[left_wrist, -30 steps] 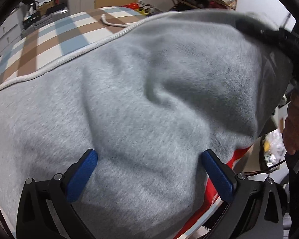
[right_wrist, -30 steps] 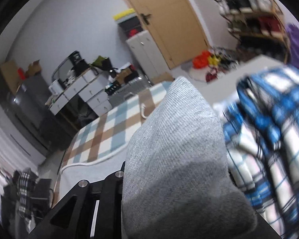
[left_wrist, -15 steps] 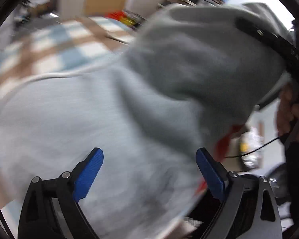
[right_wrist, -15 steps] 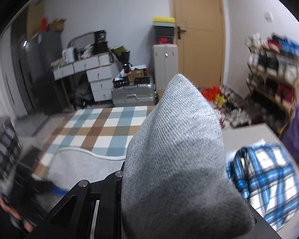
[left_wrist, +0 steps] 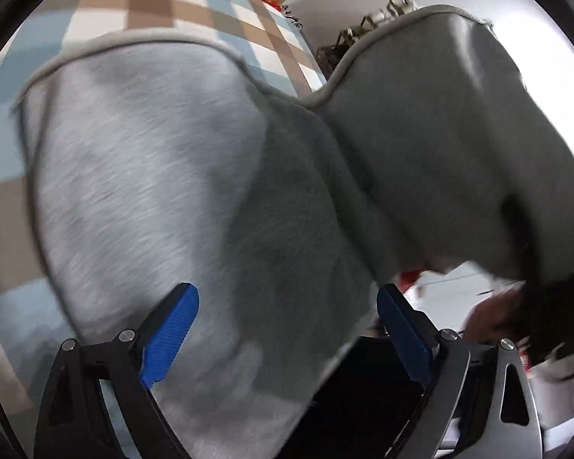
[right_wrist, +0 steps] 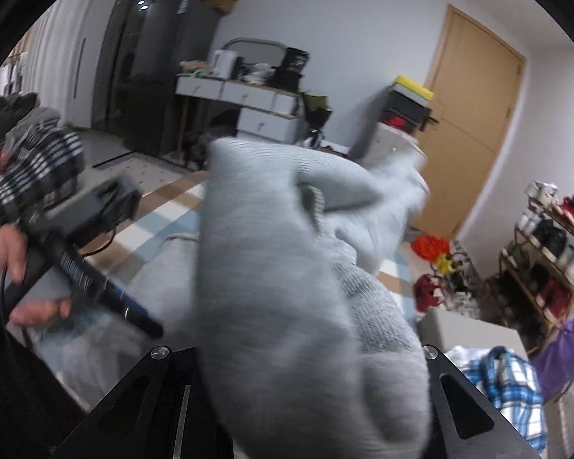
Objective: Fold large clothes
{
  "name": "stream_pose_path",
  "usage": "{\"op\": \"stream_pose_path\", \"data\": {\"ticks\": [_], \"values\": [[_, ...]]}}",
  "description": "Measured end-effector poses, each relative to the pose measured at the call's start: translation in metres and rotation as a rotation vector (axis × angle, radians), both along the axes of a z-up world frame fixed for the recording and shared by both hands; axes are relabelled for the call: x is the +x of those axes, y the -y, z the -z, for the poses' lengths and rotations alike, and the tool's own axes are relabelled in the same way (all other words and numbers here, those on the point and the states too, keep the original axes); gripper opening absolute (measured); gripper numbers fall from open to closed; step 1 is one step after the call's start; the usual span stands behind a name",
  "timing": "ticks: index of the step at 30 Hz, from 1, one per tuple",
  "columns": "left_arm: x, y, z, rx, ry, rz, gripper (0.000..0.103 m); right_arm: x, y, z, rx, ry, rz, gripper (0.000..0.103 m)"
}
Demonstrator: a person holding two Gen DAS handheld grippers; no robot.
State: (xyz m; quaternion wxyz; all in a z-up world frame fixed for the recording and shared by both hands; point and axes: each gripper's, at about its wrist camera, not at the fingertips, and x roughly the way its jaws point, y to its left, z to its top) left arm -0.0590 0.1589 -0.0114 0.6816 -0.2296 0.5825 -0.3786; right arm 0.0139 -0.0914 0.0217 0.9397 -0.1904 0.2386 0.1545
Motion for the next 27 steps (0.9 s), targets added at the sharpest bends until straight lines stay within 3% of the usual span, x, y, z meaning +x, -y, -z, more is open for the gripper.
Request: {"op": "stream_pose_path", "data": {"ticks": [4, 6, 12, 15, 20, 23, 27], "values": [[-0.004, -0.033, -0.013, -0.070, -0.003, -0.058, 0.092, -0.010, -0.025, 0.024, 0.055, -0.061, -0.062, 0.021], [-0.008, -0.044, -0.019, -0.122, -0.001, -0.045, 0.092, -0.018, -0.044, 0.045, 0.026, -0.096, -0.102, 0.021], [0.001, -0.043, 0.003, -0.081, -0.081, -0.035, 0.092, -0.022, -0.070, 0.093, 0.048, -0.193, -0.140, 0.022], [-0.001, -0.042, -0.003, -0.119, -0.081, -0.051, 0.092, -0.017, -0.067, 0.087, 0.088, -0.205, -0.138, 0.022], [0.000, -0.056, -0.030, -0.275, -0.034, -0.072, 0.092, -0.004, -0.051, 0.047, 0.248, -0.228, -0.149, 0.021], [0.006, -0.053, -0.042, -0.331, 0.004, -0.069, 0.092, -0.013, -0.062, 0.038, 0.220, -0.209, -0.186, 0.021], [0.023, -0.053, -0.039, -0.358, 0.011, -0.085, 0.094, -0.024, -0.091, 0.061, 0.139, -0.263, -0.254, 0.023]]}}
